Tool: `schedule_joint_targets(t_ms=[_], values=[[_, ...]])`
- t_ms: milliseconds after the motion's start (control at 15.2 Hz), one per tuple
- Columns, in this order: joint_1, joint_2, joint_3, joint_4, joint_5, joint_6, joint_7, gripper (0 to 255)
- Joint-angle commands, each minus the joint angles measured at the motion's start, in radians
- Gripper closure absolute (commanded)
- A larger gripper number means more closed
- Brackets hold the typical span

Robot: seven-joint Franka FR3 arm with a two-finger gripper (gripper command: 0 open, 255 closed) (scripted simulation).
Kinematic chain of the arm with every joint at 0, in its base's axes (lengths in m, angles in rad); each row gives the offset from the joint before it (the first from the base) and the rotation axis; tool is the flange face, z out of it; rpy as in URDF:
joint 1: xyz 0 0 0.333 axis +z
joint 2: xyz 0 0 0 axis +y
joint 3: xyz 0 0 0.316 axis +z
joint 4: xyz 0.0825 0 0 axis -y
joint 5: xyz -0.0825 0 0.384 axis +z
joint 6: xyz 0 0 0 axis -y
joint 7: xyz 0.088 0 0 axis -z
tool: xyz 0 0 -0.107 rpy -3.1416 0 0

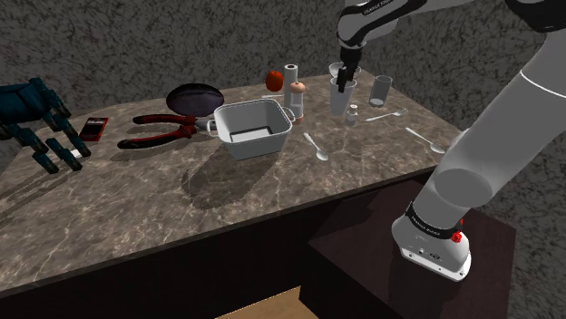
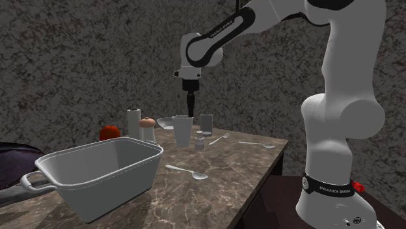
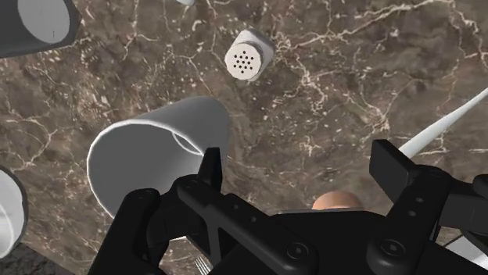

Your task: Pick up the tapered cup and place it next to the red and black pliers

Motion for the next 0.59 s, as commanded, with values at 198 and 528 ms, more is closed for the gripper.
schedule_joint_targets(t_ms=[198, 528], values=[[-0.017, 0.205, -0.036, 0.146, 0.111, 0.085, -0.127, 0], [-0.032, 0.273, -0.035, 0.158, 0.151, 0.142, -0.162, 0]])
